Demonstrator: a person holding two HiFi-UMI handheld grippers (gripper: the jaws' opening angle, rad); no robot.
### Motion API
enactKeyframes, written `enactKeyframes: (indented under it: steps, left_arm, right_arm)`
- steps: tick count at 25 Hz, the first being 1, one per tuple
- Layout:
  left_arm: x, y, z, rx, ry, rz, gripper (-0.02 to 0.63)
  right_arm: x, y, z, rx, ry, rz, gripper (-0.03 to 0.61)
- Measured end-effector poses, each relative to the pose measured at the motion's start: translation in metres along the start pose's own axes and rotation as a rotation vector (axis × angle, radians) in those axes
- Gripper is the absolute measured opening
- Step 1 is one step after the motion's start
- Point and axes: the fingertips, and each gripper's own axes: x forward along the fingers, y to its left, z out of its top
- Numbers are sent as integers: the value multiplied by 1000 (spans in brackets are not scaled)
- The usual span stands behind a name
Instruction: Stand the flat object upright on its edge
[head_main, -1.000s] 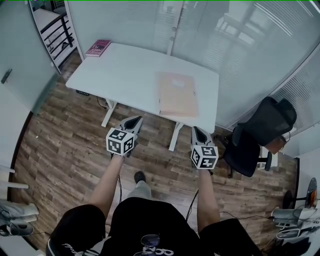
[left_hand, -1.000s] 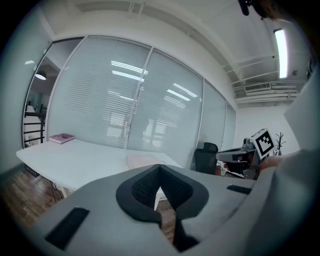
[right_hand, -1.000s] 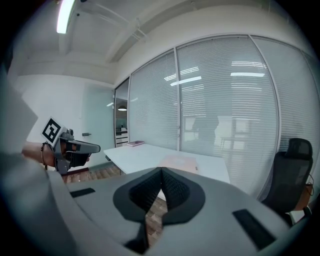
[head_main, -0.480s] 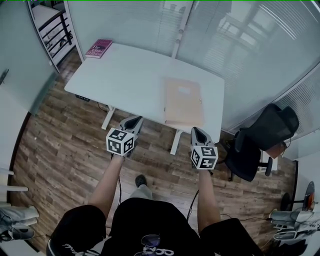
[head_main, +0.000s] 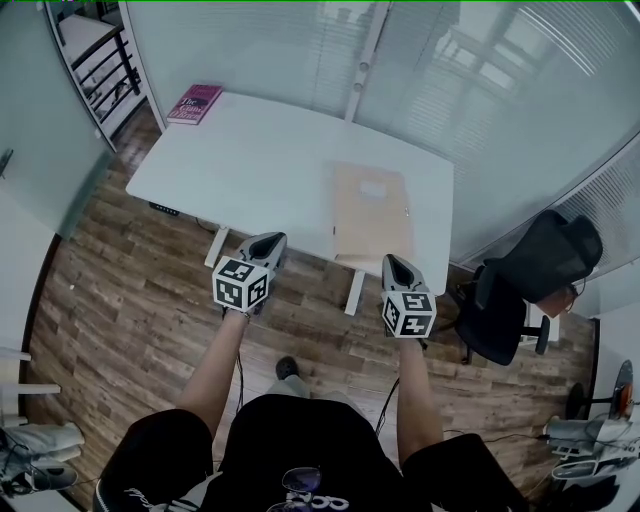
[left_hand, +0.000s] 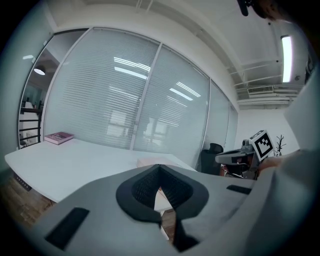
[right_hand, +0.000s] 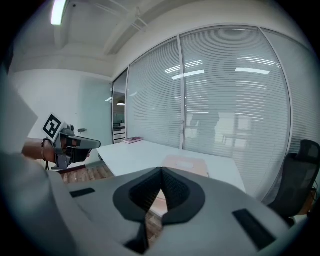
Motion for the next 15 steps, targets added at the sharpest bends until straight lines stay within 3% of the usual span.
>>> enactKeyframes:
  steps: [15]
  left_arm:
    - [40, 14, 22, 34, -1, -45, 20]
  right_arm:
    - [24, -27, 14, 17, -25, -51, 23]
